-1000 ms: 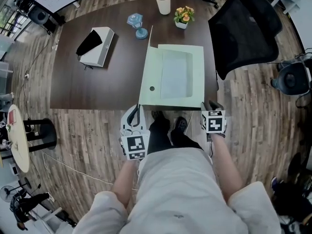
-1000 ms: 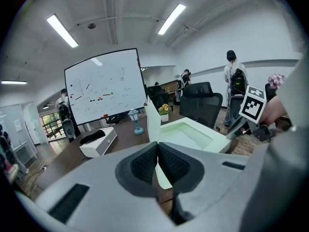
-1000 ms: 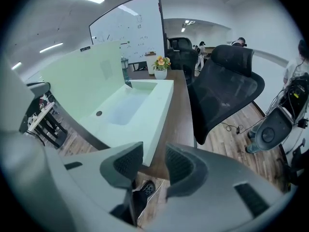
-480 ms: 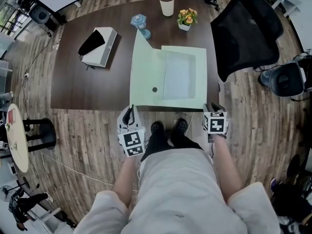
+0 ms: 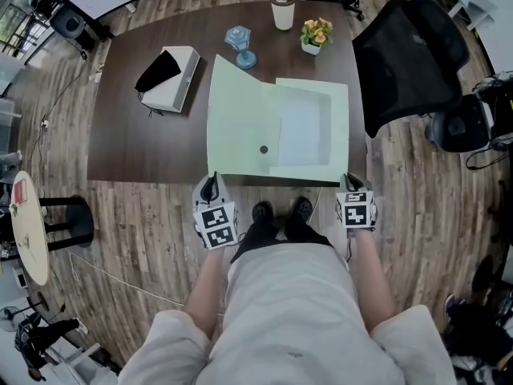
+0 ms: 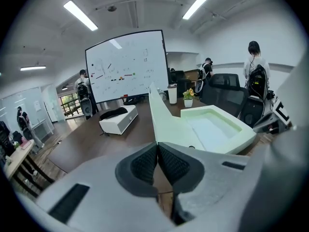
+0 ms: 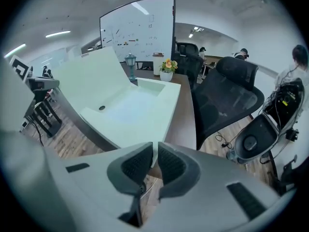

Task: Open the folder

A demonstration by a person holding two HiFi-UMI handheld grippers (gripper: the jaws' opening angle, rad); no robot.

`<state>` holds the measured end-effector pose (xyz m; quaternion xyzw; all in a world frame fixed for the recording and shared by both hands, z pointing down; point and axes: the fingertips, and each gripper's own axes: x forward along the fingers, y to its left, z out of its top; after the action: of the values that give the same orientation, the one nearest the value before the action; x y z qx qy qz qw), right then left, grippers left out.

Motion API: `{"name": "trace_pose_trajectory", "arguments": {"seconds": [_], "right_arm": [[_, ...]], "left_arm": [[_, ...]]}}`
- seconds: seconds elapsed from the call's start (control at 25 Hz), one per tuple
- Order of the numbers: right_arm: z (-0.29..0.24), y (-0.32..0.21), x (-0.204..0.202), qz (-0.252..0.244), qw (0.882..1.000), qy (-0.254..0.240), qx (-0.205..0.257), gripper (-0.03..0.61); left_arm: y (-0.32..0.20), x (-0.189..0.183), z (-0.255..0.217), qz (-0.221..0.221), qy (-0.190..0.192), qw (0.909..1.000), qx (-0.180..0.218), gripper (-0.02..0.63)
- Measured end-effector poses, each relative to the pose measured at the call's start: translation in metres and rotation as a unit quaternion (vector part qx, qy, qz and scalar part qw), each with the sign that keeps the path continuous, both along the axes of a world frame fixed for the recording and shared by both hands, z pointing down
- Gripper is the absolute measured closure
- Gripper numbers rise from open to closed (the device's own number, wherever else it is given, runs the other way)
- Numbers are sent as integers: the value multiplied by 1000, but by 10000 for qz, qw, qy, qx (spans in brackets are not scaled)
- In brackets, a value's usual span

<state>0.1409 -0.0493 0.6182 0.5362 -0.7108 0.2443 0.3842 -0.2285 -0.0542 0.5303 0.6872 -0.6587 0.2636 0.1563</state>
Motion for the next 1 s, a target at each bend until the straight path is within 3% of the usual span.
{"name": "trace_pose_trajectory", "arguments": {"seconds": [0.44,0.76,0.84,1.0], "right_arm": [[0,2,-5,119,9989,454,25,584],[1,0,-4,147,9968,778,70,591],[0,0,-4,202,9964,817,122,591],[-1,-1,-4,301,9951,917,215,591]], "left_arm": [[-11,-31,29,205,-52,9986,-491,606],[-17,-52,51,316,166,9964,-763,603],[-18,-57,56,305,288,9958,-818,601],[-19,-68,69,5,916,9907,-1001,603]]}}
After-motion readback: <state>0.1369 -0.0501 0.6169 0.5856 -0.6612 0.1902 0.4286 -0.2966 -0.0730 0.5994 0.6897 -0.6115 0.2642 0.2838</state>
